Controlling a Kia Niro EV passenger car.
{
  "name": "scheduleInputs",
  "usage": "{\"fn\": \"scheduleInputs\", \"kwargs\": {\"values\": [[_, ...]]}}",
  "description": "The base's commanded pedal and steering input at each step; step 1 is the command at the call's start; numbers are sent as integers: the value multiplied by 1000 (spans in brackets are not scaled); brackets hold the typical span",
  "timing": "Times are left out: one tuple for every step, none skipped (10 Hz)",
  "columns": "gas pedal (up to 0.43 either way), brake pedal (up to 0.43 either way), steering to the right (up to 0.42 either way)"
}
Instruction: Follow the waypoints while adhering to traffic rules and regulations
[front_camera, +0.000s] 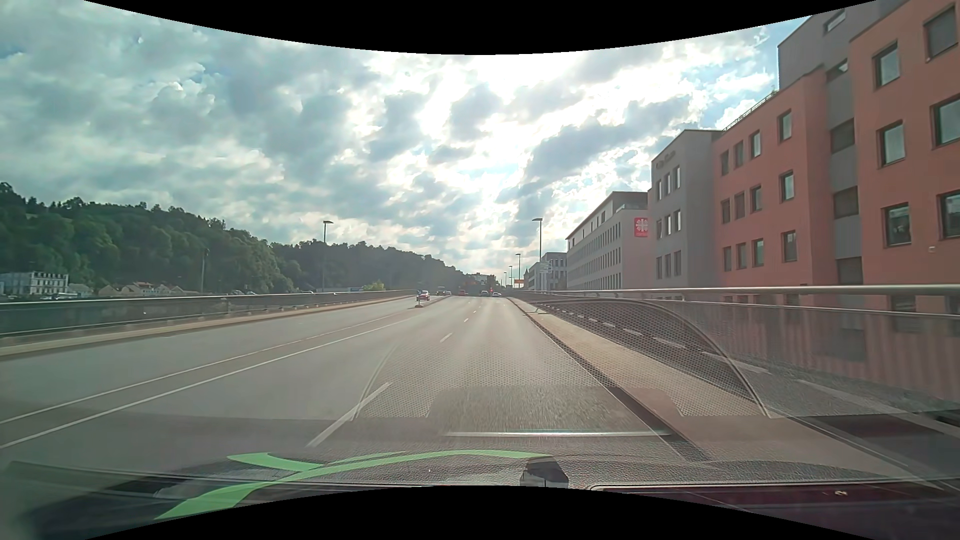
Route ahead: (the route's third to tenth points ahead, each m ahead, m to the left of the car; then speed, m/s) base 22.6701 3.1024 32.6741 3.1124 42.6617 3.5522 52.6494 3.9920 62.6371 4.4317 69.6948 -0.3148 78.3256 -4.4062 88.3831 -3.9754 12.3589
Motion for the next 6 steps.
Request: {"fn": "scheduleInputs", "kwargs": {"values": [[197,0,-3],[177,0,-3],[177,0,-4],[177,0,-4],[177,0,-4],[177,0,-4]]}}
